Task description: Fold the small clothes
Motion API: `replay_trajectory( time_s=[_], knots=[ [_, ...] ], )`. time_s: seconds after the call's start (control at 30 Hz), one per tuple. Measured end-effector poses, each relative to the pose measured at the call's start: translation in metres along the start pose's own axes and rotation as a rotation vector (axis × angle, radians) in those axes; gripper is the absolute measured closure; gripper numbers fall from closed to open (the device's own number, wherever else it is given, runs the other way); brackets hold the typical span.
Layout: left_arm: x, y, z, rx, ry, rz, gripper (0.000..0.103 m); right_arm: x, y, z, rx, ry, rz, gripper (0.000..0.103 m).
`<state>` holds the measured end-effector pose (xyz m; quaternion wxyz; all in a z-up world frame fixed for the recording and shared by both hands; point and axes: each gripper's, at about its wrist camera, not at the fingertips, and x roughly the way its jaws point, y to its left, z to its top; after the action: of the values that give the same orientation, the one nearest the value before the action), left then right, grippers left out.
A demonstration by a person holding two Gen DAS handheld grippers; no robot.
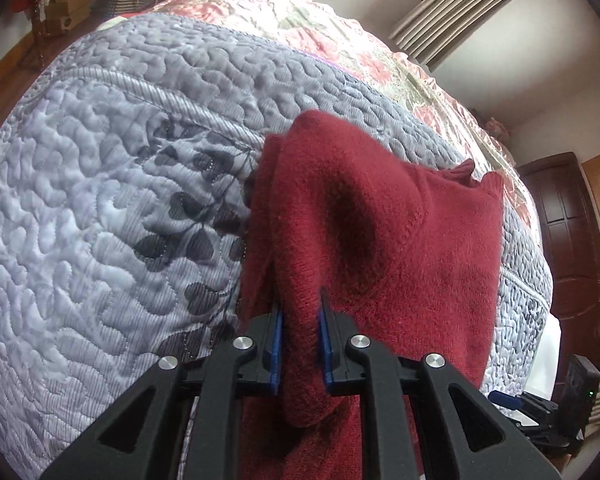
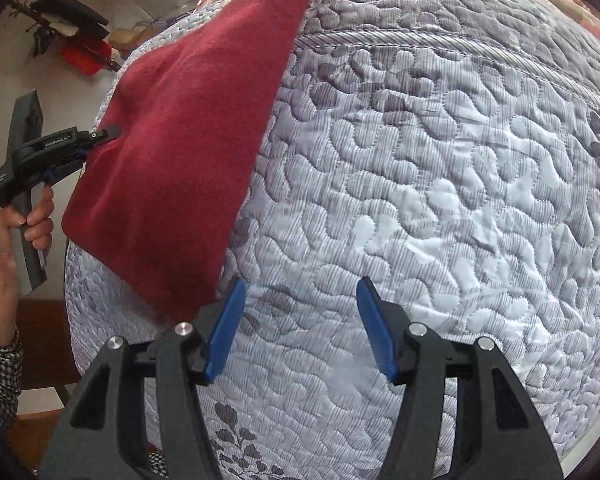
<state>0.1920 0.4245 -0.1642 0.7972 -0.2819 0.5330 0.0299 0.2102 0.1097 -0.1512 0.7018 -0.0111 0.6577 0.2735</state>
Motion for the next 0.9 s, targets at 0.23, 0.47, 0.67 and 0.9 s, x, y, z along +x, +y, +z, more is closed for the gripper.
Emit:
replay_trajectory(
  time_s=[0.23, 0.47, 0.67, 0.9],
  knots=[
    [-0.038, 0.005, -0.016, 0.023, 0.009, -0.019, 0.071, 0.006, 0.032, 0.0, -0.023, -0.013, 0.017, 0.044],
    [-0.049, -0.006, -0.063, 0.091, 0.076, -0.033, 0.058, 0.019, 0.07, -0.001, -0.06, -0.007, 0.033, 0.043],
    [-0.047, 0.004, -0.078, 0.081, 0.077, 0.0, 0.097, 0.027, 0.081, -0.006, -0.065, 0.005, 0.008, 0.043],
    [-0.035, 0.046, -0.09, -0.038, 0.096, -0.004, 0.098, 0.038, 0.088, -0.018, -0.014, 0.01, 0.066, 0.043]
  ],
)
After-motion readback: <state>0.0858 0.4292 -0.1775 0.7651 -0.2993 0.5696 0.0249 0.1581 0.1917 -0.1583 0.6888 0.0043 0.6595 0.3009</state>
